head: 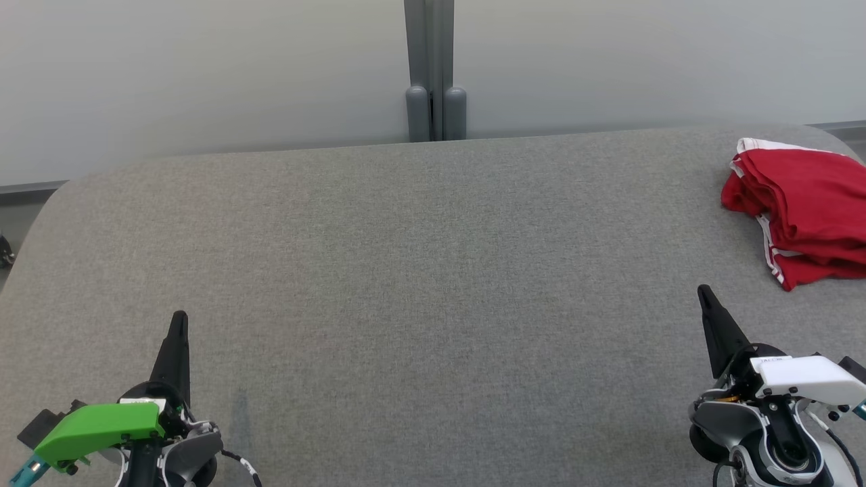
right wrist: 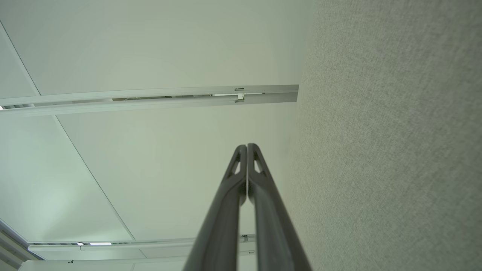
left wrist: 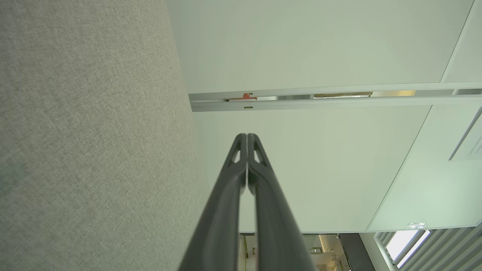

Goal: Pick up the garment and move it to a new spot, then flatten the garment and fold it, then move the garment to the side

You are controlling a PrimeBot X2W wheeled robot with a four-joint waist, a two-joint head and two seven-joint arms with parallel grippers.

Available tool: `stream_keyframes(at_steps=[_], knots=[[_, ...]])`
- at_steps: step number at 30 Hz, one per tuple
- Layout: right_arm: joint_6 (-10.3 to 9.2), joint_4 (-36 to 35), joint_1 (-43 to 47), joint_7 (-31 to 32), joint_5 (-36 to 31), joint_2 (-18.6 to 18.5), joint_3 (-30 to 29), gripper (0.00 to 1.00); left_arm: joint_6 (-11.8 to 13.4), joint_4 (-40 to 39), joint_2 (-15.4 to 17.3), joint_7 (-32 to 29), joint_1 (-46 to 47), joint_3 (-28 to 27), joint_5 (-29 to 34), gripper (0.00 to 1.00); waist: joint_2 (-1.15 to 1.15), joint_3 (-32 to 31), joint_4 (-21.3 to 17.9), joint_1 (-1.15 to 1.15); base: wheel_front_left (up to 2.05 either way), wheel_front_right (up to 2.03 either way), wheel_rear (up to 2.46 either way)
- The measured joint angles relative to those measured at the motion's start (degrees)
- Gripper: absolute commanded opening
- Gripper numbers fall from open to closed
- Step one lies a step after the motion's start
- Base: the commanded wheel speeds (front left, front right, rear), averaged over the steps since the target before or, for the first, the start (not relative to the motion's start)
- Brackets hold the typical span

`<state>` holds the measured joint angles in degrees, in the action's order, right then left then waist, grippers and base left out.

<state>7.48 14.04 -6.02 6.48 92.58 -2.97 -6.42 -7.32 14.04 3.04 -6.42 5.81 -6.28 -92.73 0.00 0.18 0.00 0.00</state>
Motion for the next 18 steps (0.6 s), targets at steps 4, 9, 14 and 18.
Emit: stream_keyframes(at_steps=[4,9,14,18], knots=[[0.00,0.00,0.00,0.00,0.00,0.01,-0.01,0.00,0.00,0.00,0.00,-0.01,0.00,-0.02,0.00,0.00,0.00,0.00,0.00,0.00,0.00,0.00,0.00],[0.00,0.00,-0.01,0.00,0.00,0.01,-0.01,0.00,0.00,0.00,-0.01,-0.03,0.00,-0.04,0.00,0.00,0.00,0.00,0.00,0.00,0.00,0.00,0.00],[0.00,0.00,-0.01,0.00,-0.01,0.02,-0.02,0.00,0.00,0.00,-0.02,-0.04,0.01,-0.07,0.00,0.00,0.00,0.00,0.00,0.00,0.00,0.00,0.00],[0.00,0.00,-0.01,0.00,-0.01,0.02,-0.02,0.00,0.00,0.00,-0.03,-0.04,0.01,-0.07,0.01,0.00,0.00,0.00,0.00,0.00,0.00,0.00,0.00]])
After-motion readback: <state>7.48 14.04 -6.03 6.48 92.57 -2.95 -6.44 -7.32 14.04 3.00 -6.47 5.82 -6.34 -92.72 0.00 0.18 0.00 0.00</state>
